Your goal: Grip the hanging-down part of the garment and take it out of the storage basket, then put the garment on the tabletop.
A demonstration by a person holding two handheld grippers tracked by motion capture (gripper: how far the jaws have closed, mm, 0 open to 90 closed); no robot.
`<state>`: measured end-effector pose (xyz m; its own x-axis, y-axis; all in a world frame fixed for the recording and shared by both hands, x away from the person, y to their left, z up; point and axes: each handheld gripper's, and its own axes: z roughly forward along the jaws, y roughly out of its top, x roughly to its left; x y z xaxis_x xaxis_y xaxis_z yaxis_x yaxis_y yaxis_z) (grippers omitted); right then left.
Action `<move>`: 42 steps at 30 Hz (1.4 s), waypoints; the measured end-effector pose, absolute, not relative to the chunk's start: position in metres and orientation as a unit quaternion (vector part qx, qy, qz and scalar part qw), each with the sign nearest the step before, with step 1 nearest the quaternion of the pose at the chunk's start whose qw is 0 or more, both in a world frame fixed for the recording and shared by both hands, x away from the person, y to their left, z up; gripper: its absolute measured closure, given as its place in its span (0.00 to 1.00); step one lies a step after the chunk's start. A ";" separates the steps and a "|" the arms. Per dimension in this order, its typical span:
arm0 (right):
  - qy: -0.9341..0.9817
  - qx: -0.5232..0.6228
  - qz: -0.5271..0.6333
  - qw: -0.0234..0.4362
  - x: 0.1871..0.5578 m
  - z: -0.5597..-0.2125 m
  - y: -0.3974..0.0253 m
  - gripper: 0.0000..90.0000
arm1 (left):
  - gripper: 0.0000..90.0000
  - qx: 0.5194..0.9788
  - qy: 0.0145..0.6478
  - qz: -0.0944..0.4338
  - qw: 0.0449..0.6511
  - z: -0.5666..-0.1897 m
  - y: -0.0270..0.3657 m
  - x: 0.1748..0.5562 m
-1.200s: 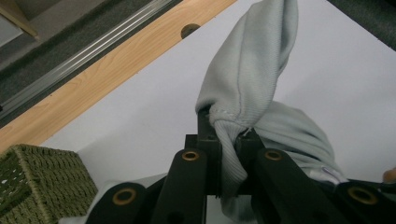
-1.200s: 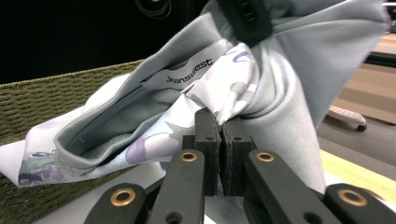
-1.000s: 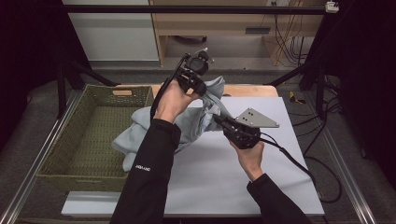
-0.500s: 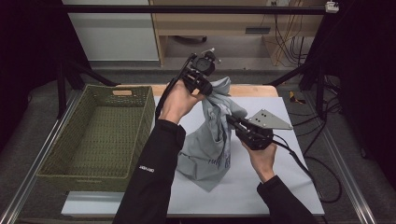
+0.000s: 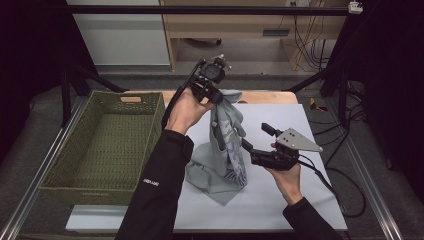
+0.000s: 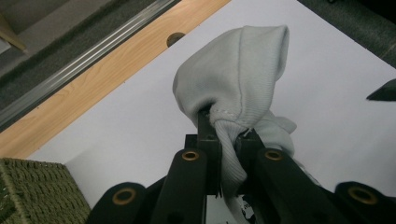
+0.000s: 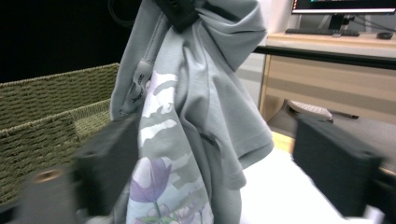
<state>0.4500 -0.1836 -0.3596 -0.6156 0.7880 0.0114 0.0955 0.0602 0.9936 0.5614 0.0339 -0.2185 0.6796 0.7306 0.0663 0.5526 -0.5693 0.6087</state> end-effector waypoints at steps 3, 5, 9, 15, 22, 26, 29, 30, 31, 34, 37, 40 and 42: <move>0.665 0.340 0.600 0.287 0.446 -0.365 -0.187 0.06 | 0.94 0.871 0.371 0.156 0.282 -0.223 0.036 0.562; 0.664 0.343 0.600 0.285 0.444 -0.368 -0.190 0.03 | 0.94 0.872 0.369 0.155 0.282 -0.226 0.038 0.562; 0.664 0.343 0.599 0.288 0.440 -0.374 -0.196 0.01 | 0.94 0.873 0.364 0.150 0.288 -0.231 0.040 0.561; 0.667 0.349 0.597 0.279 0.436 -0.384 -0.208 0.00 | 0.94 0.876 0.358 0.147 0.289 -0.238 0.040 0.558; 0.669 0.352 0.592 0.279 0.432 -0.394 -0.217 0.00 | 0.94 0.882 0.347 0.138 0.289 -0.258 0.040 0.557; 0.667 0.359 0.593 0.271 0.429 -0.401 -0.225 0.00 | 0.94 0.885 0.342 0.127 0.290 -0.272 0.038 0.556; 0.665 0.364 0.594 0.270 0.427 -0.407 -0.229 0.00 | 0.94 0.887 0.339 0.122 0.289 -0.283 0.036 0.556; 0.667 0.362 0.592 0.271 0.427 -0.408 -0.231 0.00 | 0.94 0.887 0.340 0.116 0.291 -0.288 0.035 0.555; 0.671 0.354 0.590 0.277 0.427 -0.412 -0.234 0.00 | 0.94 0.888 0.339 0.111 0.290 -0.292 0.034 0.556; 0.672 0.362 0.587 0.268 0.425 -0.415 -0.236 0.00 | 0.93 0.895 0.332 0.108 0.279 -0.303 0.031 0.556; 0.678 0.357 0.581 0.273 0.427 -0.420 -0.239 0.00 | 0.93 0.898 0.329 0.098 0.274 -0.313 0.029 0.557; 0.673 0.368 0.585 0.265 0.425 -0.421 -0.238 0.00 | 0.93 0.901 0.326 0.095 0.270 -0.321 0.027 0.557; 0.670 0.369 0.589 0.260 0.425 -0.422 -0.238 0.00 | 0.93 0.900 0.327 0.092 0.273 -0.326 0.026 0.556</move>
<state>0.4246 -0.2378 -0.4216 -0.5916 0.8016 0.0861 0.1891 0.0341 0.9814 0.5563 0.0260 -0.3263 0.7689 0.6392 -0.0131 0.5389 -0.6370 0.5512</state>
